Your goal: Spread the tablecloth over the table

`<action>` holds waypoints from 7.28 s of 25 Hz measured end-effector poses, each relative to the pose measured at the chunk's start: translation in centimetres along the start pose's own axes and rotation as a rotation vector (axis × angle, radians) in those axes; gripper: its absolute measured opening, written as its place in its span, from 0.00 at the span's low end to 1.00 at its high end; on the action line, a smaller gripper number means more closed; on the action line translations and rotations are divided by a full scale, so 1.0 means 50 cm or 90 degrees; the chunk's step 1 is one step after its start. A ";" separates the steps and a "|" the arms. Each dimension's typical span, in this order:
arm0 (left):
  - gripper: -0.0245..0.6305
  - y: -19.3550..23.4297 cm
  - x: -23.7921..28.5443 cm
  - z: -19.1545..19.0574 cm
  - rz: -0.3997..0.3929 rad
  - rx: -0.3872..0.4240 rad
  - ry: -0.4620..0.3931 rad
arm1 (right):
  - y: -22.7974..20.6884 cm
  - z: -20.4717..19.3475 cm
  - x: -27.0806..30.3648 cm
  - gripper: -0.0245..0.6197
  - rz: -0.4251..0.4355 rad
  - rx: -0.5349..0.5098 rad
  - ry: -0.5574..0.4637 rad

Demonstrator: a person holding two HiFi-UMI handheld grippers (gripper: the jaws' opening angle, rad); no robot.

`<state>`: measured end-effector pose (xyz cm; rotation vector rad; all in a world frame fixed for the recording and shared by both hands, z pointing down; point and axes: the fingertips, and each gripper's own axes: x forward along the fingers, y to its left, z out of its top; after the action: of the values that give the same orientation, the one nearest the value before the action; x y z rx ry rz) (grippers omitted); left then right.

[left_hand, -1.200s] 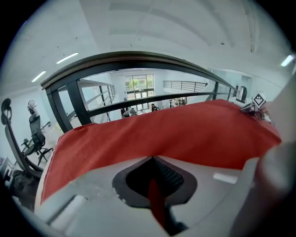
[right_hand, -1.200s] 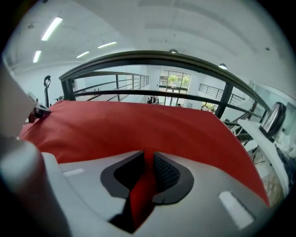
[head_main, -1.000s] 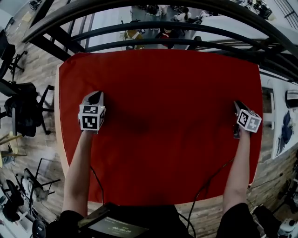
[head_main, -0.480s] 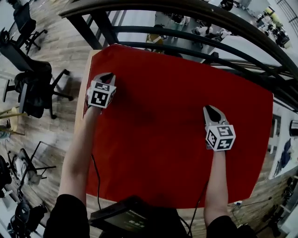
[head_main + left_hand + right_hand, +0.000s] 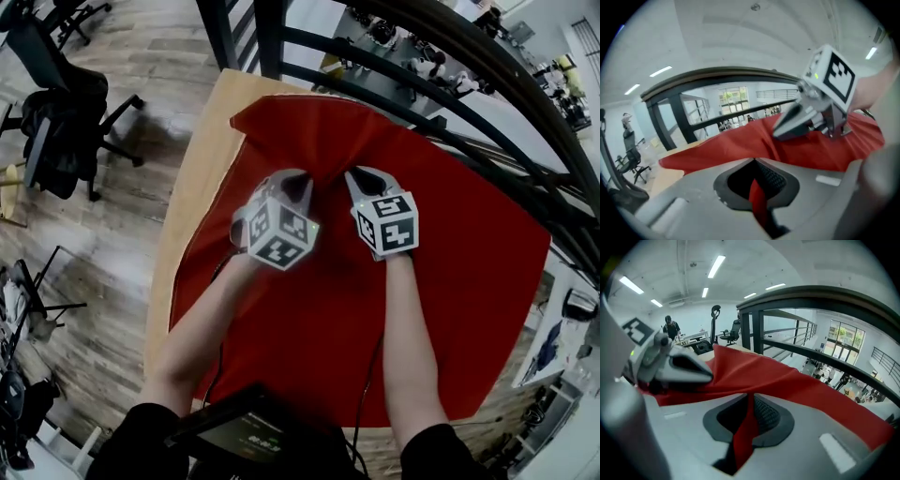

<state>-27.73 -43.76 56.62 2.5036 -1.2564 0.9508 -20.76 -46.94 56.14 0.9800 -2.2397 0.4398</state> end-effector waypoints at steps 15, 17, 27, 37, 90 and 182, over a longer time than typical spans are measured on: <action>0.42 0.450 0.023 -0.039 0.104 -0.006 0.033 | 0.006 -0.029 0.022 0.07 -0.040 -0.027 0.024; 0.45 0.486 0.043 -0.040 0.111 -0.051 0.043 | 0.008 -0.029 0.020 0.07 -0.045 -0.035 0.021; 0.06 0.352 0.025 0.046 0.046 0.214 -0.030 | 0.015 -0.024 0.015 0.07 -0.056 -0.041 0.008; 0.43 0.183 0.036 0.013 -0.042 0.260 -0.027 | 0.011 -0.020 0.022 0.07 -0.052 -0.025 0.010; 0.05 0.075 -0.355 -0.169 -0.080 -0.018 0.029 | 0.192 -0.217 -0.316 0.05 -0.099 0.113 -0.107; 0.15 -0.776 -0.526 -0.369 0.046 -0.229 0.146 | -0.227 -1.177 -1.180 0.05 -0.452 0.311 0.040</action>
<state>-17.82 5.57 59.26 2.0294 -1.3154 0.9033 43.00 7.75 60.01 1.8799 -1.5931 0.6787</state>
